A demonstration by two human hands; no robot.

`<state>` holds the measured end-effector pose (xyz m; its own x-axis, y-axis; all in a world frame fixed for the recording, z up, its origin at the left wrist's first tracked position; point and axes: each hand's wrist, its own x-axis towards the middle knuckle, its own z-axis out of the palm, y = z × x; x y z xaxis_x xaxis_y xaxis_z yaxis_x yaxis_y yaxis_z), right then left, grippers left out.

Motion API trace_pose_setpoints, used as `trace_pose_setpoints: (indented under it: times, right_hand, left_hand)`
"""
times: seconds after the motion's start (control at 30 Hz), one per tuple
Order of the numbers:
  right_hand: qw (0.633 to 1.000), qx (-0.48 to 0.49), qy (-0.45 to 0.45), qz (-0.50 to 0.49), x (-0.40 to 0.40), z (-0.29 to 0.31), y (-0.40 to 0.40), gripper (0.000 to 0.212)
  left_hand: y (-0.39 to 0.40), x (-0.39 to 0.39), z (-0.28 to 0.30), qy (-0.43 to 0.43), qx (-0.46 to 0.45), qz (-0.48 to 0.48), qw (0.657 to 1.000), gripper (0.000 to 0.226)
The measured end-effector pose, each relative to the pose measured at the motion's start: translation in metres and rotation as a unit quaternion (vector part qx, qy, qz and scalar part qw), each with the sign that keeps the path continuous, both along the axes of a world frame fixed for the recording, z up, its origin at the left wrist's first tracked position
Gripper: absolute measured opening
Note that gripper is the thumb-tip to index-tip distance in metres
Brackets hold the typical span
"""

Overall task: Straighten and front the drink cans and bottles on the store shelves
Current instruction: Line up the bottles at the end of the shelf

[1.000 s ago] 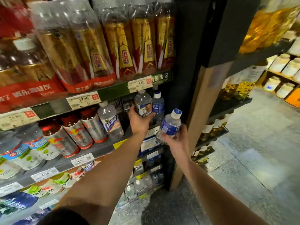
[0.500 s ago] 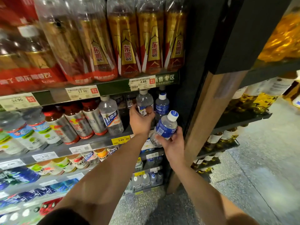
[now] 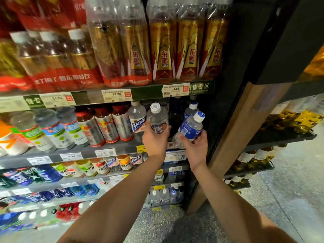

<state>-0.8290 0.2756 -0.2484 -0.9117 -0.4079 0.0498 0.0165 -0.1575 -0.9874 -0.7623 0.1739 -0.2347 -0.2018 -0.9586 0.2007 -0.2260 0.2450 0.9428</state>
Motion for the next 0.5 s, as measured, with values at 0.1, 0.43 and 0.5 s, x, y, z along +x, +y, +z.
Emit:
trace_pose_setpoints:
  times: [0.1,0.43,0.5]
  right_hand:
    - [0.999,0.025,0.022,-0.008,-0.004,-0.002,-0.009,0.053]
    - [0.984,0.131,0.107,-0.062,-0.022,-0.011,-0.043,0.074]
    - [0.975,0.157,0.136,-0.073,-0.021,-0.015,-0.049,0.077]
  left_hand:
    - [-0.002,-0.001,0.002,-0.049,-0.009,0.003,0.999,0.082]
    - [-0.006,-0.013,0.003,-0.11,-0.016,0.033,0.993,0.078]
    - [-0.007,-0.015,0.001,-0.096,-0.032,0.045,0.994,0.076]
